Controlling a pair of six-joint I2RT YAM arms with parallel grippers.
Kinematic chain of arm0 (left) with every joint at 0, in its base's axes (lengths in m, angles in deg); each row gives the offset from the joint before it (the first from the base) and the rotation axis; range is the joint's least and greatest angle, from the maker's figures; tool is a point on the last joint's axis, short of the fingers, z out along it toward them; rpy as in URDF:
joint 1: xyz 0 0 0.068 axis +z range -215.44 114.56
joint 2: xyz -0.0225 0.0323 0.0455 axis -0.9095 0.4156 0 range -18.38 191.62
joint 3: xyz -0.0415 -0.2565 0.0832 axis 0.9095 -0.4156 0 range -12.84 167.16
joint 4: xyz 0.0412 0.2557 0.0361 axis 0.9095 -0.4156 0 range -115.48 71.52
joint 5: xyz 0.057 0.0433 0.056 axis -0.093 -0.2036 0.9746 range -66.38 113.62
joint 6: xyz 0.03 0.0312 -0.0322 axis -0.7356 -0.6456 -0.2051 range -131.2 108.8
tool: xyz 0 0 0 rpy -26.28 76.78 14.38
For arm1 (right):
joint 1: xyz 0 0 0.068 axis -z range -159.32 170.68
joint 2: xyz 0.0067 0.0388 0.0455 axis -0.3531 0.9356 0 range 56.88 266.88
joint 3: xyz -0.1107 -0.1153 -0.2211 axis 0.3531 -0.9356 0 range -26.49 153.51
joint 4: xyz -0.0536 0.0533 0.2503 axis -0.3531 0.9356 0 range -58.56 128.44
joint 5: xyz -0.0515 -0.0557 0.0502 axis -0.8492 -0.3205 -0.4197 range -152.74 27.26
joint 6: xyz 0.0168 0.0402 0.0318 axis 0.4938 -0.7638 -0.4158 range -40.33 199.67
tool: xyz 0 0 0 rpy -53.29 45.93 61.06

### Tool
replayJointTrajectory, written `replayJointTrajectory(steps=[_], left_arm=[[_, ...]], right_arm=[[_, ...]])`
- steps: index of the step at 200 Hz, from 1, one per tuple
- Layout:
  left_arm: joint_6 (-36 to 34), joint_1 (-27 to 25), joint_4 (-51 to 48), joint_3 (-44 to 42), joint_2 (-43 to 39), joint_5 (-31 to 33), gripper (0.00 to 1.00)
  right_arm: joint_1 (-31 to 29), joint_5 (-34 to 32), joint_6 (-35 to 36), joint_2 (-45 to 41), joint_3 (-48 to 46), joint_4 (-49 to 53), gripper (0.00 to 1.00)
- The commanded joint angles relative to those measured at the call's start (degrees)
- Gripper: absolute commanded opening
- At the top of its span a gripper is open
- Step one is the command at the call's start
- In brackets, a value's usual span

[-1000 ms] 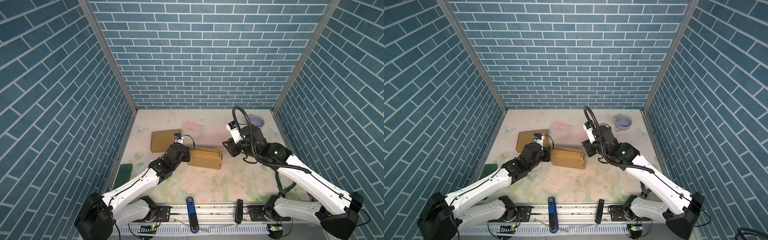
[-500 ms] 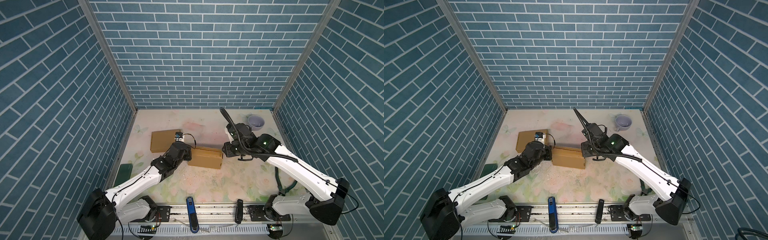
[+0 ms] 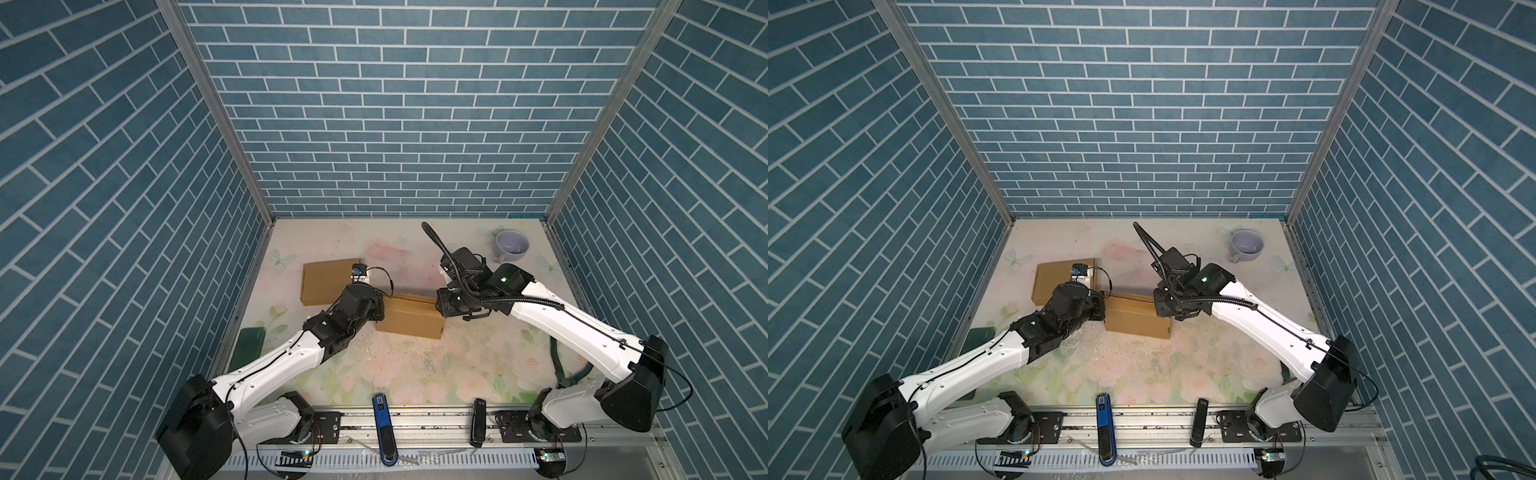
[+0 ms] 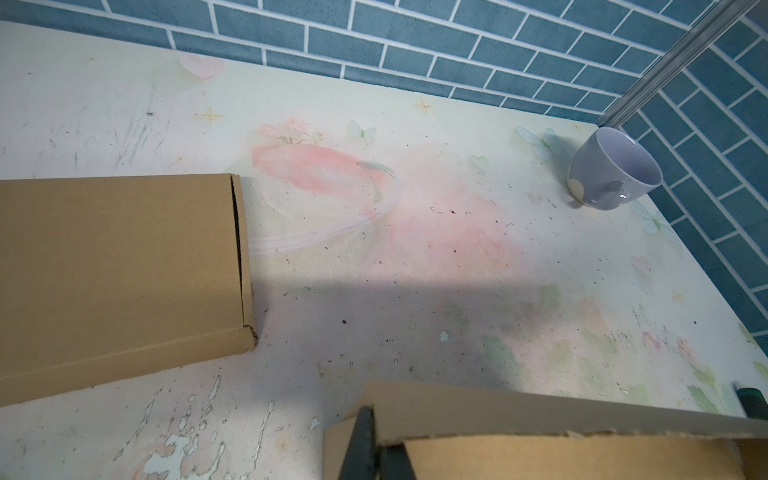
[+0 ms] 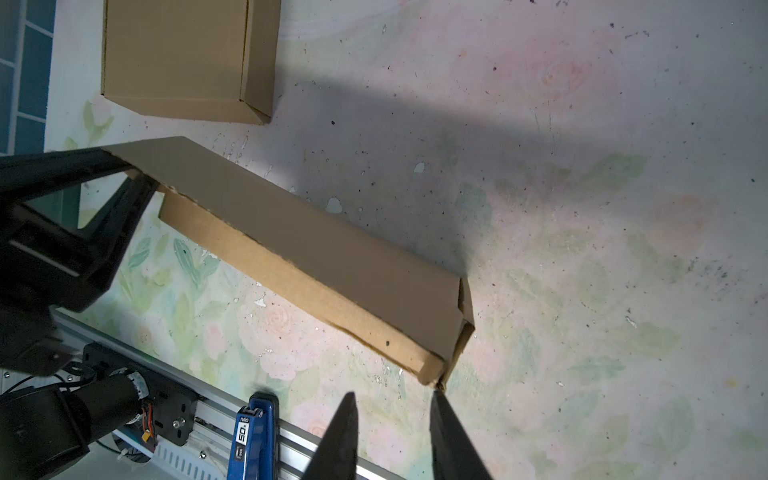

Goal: Fold the paper box

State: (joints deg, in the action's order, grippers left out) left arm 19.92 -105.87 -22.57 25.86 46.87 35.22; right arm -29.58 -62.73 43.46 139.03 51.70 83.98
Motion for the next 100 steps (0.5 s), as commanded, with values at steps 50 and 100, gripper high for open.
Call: replayJointTrajectory(steps=[50, 100], left_arm=[[0.60, -0.70, -11.29, -2.37, 2.67, -2.45, 0.00], [0.54, -0.71, -10.94, -2.57, 2.55, -2.54, 0.00]], right_arm=[[0.06, -2.54, -2.11, 2.75, -1.58, 0.44, 0.24], [0.86, -3.61, -2.03, 2.57, -3.05, 0.38, 0.17]])
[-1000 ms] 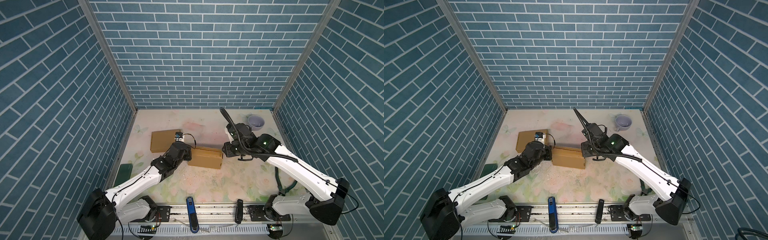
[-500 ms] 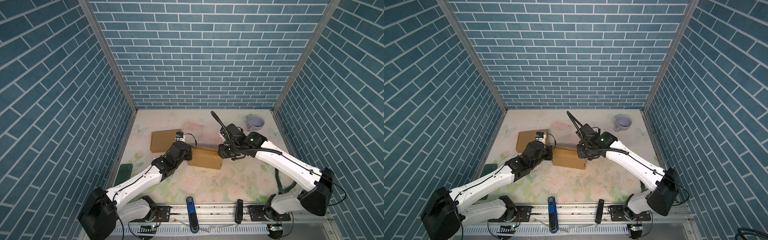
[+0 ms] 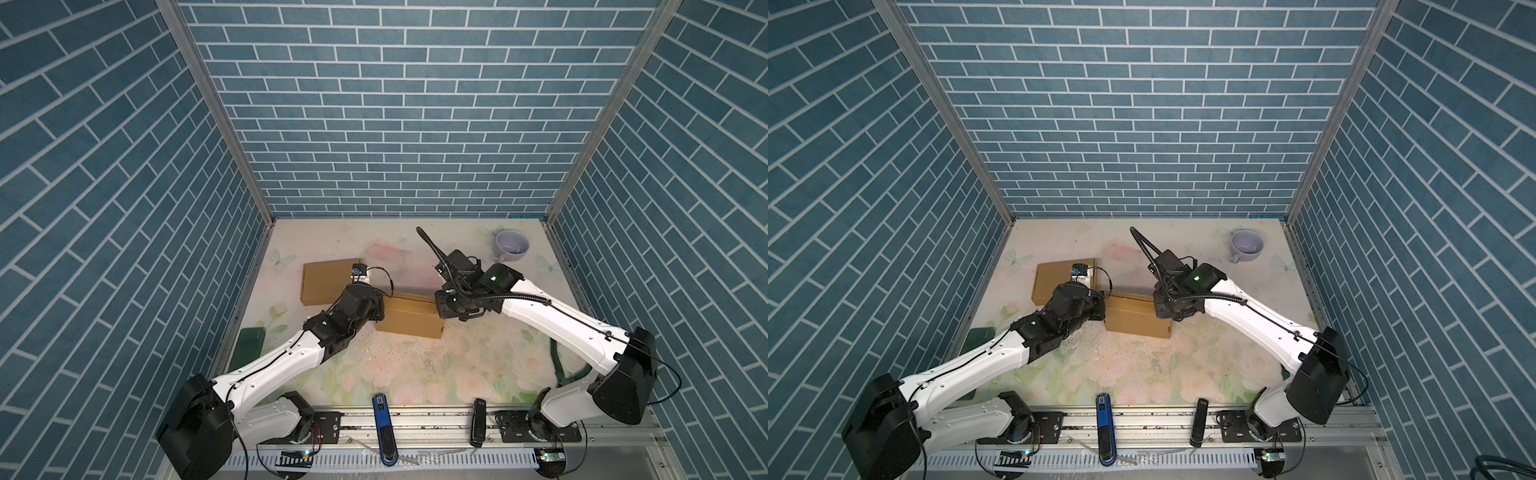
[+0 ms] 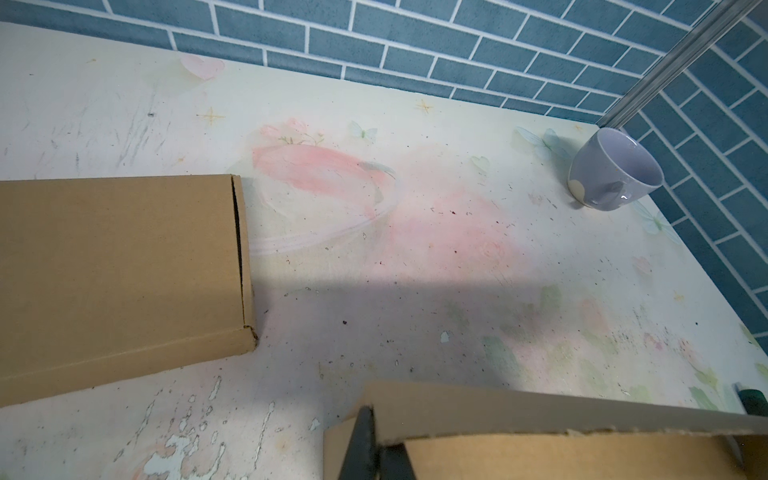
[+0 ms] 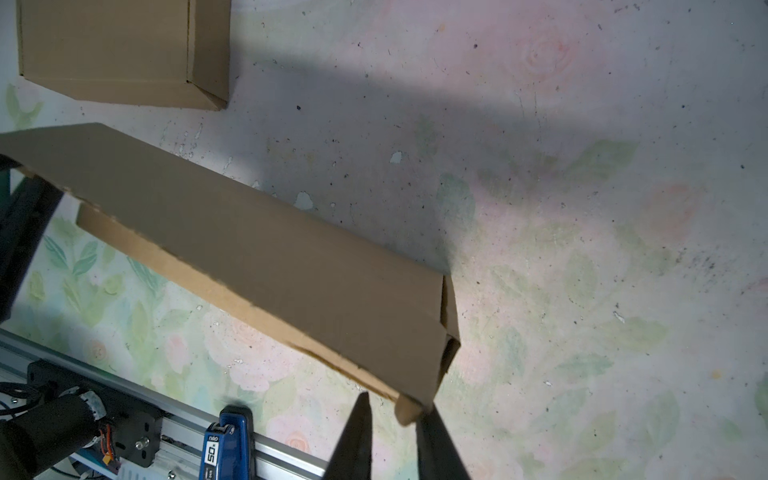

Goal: Fold the paper box

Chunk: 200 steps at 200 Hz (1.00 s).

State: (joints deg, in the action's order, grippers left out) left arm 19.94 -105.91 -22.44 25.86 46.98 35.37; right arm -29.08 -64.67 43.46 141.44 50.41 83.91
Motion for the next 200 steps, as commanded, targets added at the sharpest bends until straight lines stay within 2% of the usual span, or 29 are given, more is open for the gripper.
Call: replayJointTrajectory(steps=[1, 81, 200], left_arm=[[0.56, -0.75, -11.07, -2.62, 2.47, -2.70, 0.00], [0.58, -0.86, -11.06, -2.38, 2.93, -2.52, 0.00], [0.55, -1.55, -10.75, -2.26, 3.91, -1.90, 0.00]], right_arm=[[0.41, -1.67, -2.03, 0.10, -1.80, 0.44, 0.17], [0.52, -2.54, -1.59, -0.88, -2.55, 2.28, 0.05], [0.63, -2.30, -1.15, -1.85, -4.77, 1.06, 0.01]])
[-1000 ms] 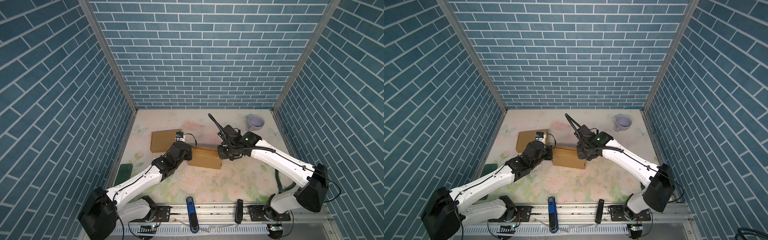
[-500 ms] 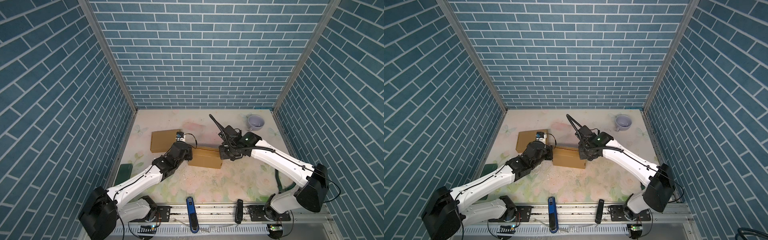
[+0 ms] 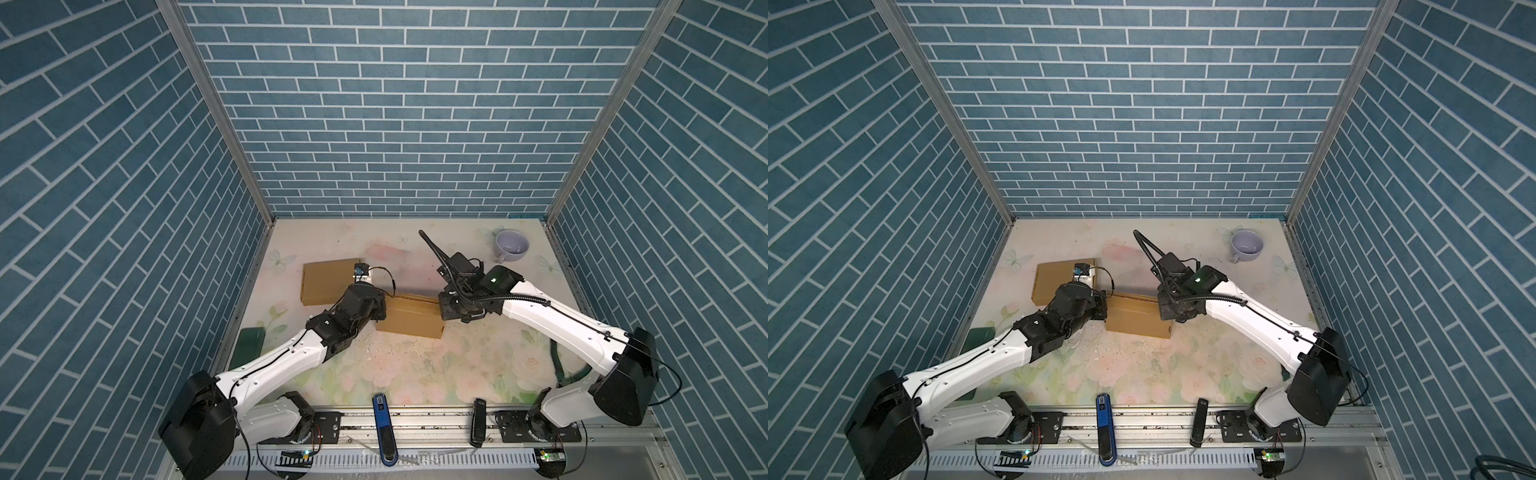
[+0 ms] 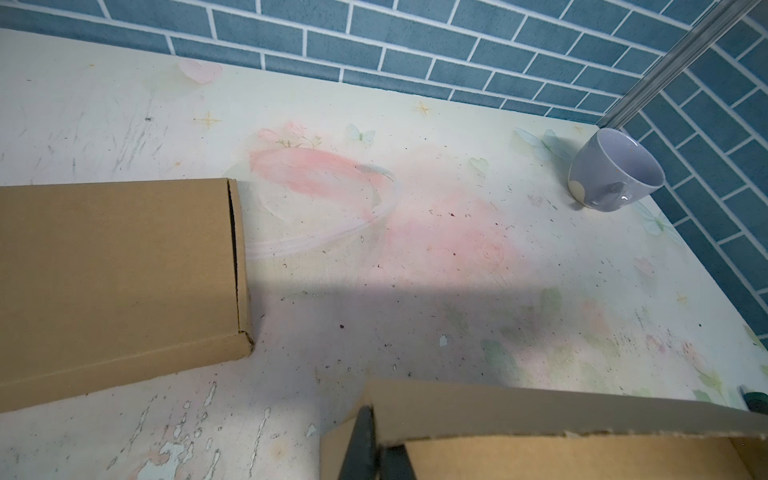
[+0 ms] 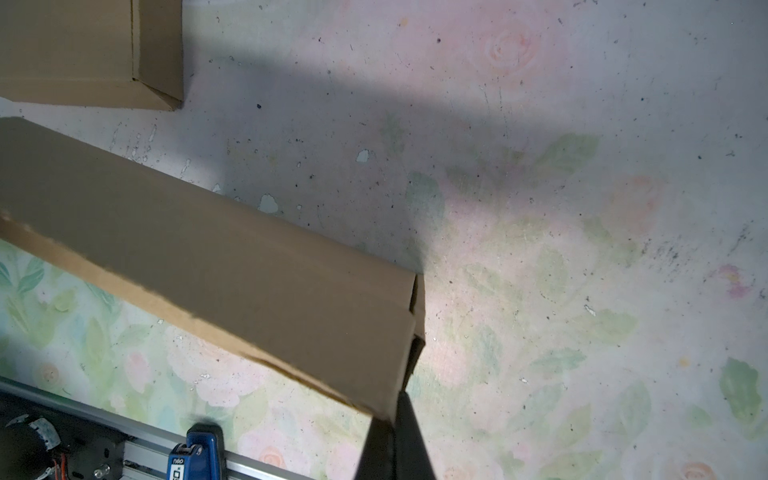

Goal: Fold the paper box

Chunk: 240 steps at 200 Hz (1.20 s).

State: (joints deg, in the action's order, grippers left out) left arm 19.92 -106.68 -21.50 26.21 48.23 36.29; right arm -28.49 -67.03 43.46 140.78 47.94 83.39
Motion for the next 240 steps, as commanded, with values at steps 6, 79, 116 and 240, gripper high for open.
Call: replayJointTrajectory(steps=[6, 79, 116, 240], left_arm=[[0.57, -0.79, -11.66, -2.59, 2.65, -2.82, 0.00], [1.13, -1.83, -9.94, -3.88, 2.94, 0.21, 0.00], [1.78, -2.40, -7.93, -4.77, 3.77, 0.52, 0.00], [2.03, -2.63, -5.47, -6.83, 3.55, 1.16, 0.00]], right_arm=[[0.05, 0.06, -1.07, -1.28, -2.34, 1.43, 0.01], [0.05, 1.20, -2.03, -4.51, -2.48, 0.48, 0.37], [-0.35, 0.57, 10.53, -7.79, -0.07, 3.01, 0.45], [-9.60, -15.64, 59.82, -4.33, -3.01, -7.07, 0.70]])
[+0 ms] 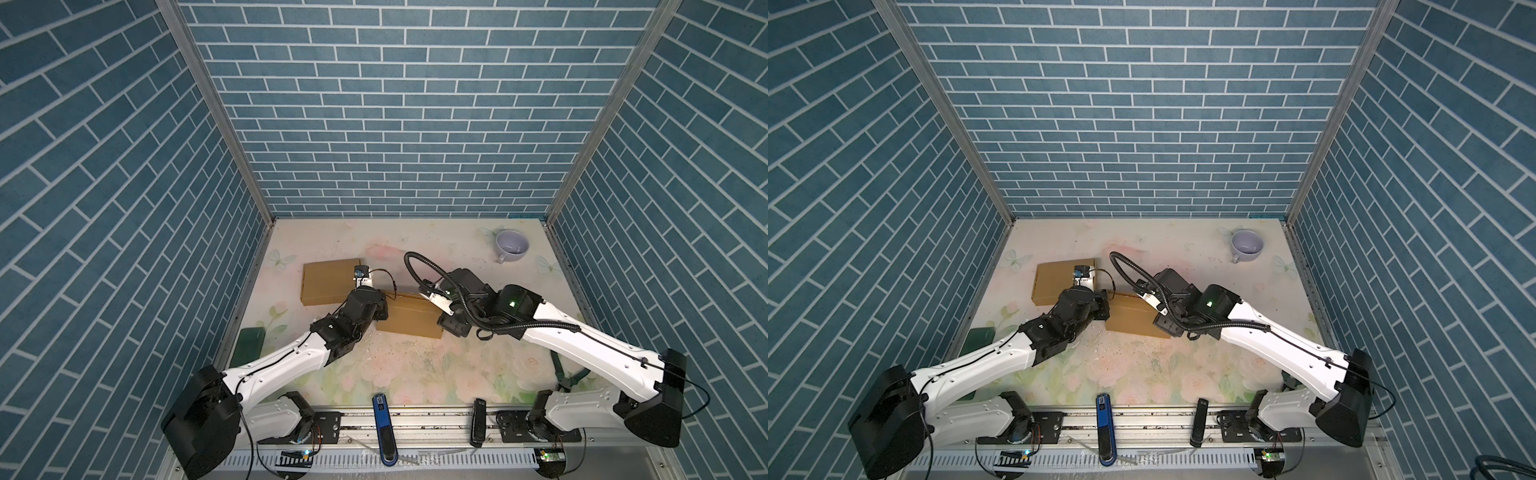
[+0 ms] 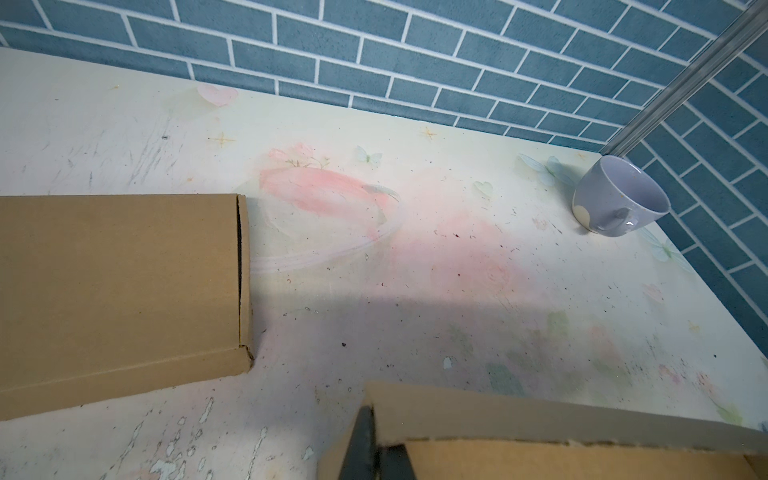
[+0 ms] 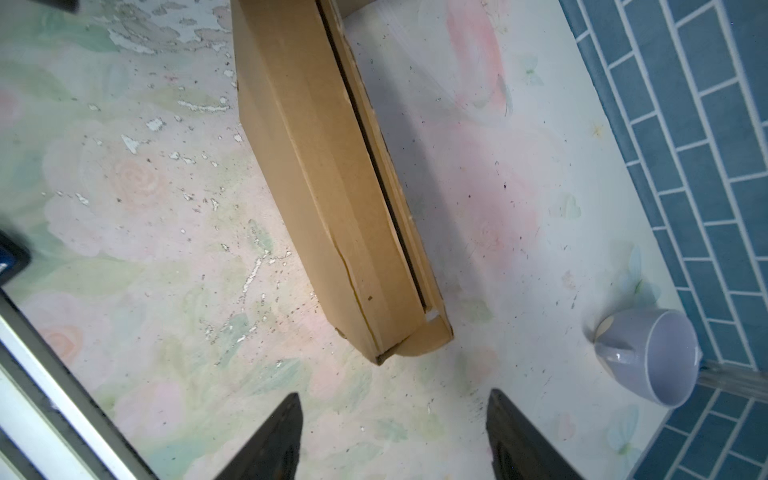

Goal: Fold the paper box

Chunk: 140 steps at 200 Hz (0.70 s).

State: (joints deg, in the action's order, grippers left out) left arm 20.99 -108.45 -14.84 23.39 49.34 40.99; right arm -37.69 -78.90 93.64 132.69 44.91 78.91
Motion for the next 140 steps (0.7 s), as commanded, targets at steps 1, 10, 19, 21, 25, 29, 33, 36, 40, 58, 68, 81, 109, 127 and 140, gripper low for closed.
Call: replayJointTrajectory(steps=[1, 10, 19, 21, 25, 29, 33, 36, 40, 58, 68, 81, 109, 127, 140], left_arm=[[0.96, -0.86, -12.06, -3.99, 2.43, -3.60, 0.00], [1.08, -0.90, -11.84, -4.19, 2.46, -3.69, 0.00], [1.24, -0.90, -11.50, -4.49, 2.48, -3.82, 0.00], [1.24, -0.86, -11.43, -4.54, 2.45, -3.83, 0.00], [1.37, -0.85, -11.43, -4.72, 2.40, -3.83, 0.00], [1.45, -0.89, -11.36, -4.74, 2.37, -3.83, 0.00], [1.43, -0.86, -11.29, -4.77, 2.34, -3.87, 0.00], [1.46, -0.90, -11.29, -4.84, 2.33, -3.86, 0.00], [1.56, -0.90, -11.23, -5.00, 2.25, -3.88, 0.00], [1.61, -0.85, -11.09, -5.20, 1.98, -3.91, 0.00], [1.67, -0.85, -11.11, -5.34, 1.86, -3.76, 0.00], [1.66, -0.85, -11.14, -5.40, 1.66, -3.75, 0.00], [2.03, -0.87, -11.19, -5.74, 1.40, -3.74, 0.00], [2.23, -0.85, -11.29, -5.95, 1.20, -3.69, 0.00], [2.33, -0.86, -11.25, -6.21, 0.98, -3.65, 0.00]], right_arm=[[-0.37, -3.82, 9.78, 3.88, 0.00, -2.66, 0.70], [-0.43, -3.90, 11.14, 4.96, 0.08, -3.49, 0.70], [-0.39, -3.18, 12.09, 5.52, -0.18, -4.87, 0.71], [-0.42, -2.87, 12.23, 5.63, -0.20, -5.17, 0.71], [-0.39, -2.40, 12.60, 5.86, -0.20, -5.56, 0.71], [-0.41, -1.95, 12.89, 6.07, -0.20, -5.89, 0.71], [-0.42, -1.78, 13.13, 6.34, -0.16, -6.24, 0.71], [-0.44, -1.77, 13.39, 6.55, -0.12, -6.43, 0.71], [-0.43, -1.76, 13.57, 6.96, 0.03, -6.53, 0.72], [-0.41, -1.46, 14.21, 8.54, 0.80, -6.46, 0.71], [-0.43, -0.75, 14.39, 9.36, 0.93, -6.59, 0.71], [-0.43, 0.05, 14.37, 10.40, 1.07, -6.64, 0.71], [-0.36, 0.54, 14.06, 11.98, 0.71, -7.42, 0.67], [-0.56, 0.51, 13.39, 11.83, -0.39, -8.78, 0.61], [-0.79, 0.39, 12.87, 11.49, -1.59, -10.06, 0.57]])
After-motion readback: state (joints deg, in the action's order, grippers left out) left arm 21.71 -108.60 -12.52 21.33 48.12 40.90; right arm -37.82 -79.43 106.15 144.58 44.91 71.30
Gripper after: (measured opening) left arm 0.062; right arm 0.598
